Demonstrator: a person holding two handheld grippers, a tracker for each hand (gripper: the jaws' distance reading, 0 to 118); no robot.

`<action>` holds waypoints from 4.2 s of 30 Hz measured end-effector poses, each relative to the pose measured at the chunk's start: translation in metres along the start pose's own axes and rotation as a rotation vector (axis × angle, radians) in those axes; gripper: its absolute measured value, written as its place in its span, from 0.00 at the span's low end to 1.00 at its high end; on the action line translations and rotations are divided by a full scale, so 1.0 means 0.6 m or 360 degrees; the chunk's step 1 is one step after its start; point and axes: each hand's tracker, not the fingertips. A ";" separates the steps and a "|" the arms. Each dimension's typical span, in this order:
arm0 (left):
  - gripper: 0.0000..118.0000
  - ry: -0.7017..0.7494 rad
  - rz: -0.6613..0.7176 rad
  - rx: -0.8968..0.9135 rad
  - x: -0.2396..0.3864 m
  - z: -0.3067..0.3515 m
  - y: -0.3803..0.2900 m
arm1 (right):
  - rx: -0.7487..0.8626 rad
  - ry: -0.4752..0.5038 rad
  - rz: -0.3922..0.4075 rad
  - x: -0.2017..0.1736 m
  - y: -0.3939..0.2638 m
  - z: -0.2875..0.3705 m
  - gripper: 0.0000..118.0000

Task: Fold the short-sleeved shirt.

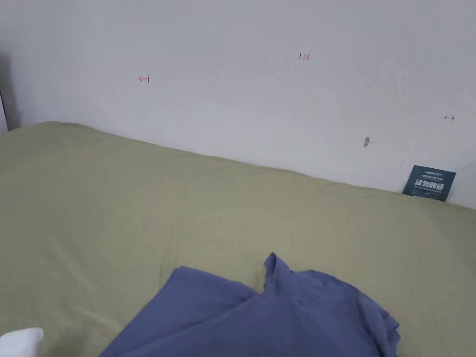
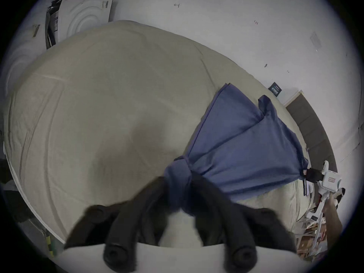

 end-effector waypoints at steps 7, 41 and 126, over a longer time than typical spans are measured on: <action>0.94 -0.0061 -0.0161 0.0569 0.042 0.082 -0.013 | 0.0617 -0.0046 0.0291 -0.053 -0.045 0.108 0.78; 0.05 0.0236 -0.0271 0.0137 0.006 -0.067 -0.005 | 0.0796 -0.0054 0.0638 -0.138 -0.035 0.171 0.00; 0.04 0.0285 -0.0816 0.0852 0.228 0.082 0.574 | 0.0955 -0.0126 0.0689 -0.202 0.597 0.165 0.00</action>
